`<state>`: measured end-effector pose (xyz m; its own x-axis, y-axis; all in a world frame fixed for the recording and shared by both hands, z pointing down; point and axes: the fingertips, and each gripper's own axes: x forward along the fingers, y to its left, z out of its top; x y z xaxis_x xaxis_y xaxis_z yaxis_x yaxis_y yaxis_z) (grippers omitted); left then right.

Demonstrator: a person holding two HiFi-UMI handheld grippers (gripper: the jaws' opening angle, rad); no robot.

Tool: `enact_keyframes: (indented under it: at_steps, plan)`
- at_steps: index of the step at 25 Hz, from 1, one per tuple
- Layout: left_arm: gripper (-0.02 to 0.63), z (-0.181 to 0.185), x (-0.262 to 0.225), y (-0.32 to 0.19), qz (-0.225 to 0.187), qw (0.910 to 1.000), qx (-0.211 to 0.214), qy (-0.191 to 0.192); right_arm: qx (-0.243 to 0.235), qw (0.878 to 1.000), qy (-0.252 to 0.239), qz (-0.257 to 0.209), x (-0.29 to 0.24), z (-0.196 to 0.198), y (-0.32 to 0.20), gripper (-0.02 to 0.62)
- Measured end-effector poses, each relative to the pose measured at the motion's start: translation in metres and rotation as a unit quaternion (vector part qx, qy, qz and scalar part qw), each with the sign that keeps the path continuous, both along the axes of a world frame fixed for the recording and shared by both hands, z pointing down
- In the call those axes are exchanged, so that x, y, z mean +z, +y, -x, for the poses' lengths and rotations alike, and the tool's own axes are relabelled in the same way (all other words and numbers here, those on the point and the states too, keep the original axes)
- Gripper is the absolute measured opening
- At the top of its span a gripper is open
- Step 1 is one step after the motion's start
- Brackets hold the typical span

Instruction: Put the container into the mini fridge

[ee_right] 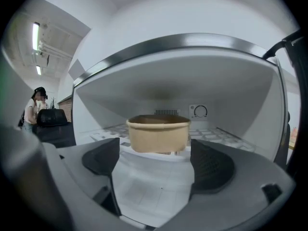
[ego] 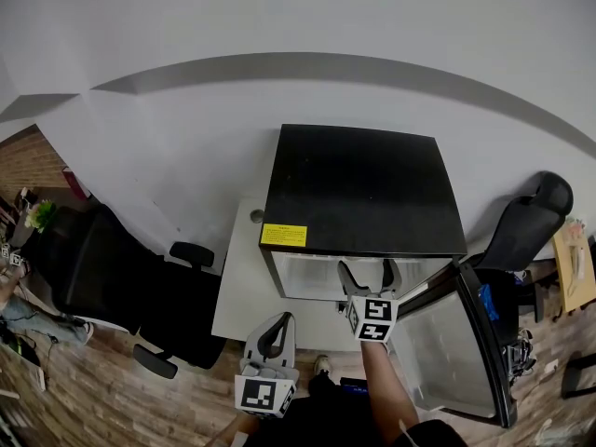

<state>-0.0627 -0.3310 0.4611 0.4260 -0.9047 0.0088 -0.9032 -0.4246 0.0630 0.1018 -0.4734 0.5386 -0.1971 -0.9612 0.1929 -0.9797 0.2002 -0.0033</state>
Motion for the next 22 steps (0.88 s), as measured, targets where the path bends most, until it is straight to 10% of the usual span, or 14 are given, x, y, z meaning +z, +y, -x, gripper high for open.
enact_keyframes:
  at_steps: [8,12,22]
  plan:
    - [0.008,0.009,0.005,0.045,0.001,0.9998,0.019,0.007,-0.004,0.999,-0.035,0.0,0.004,0.009,0.071,0.431]
    - [0.008,0.017,0.012,0.08,0.009,0.9993,0.035,0.012,0.029,0.999,-0.029,-0.001,0.01,0.007,0.128,0.158]
    - [0.008,0.029,0.022,0.16,0.015,0.997,0.075,0.012,0.063,0.996,-0.054,0.035,0.014,0.007,0.256,0.059]
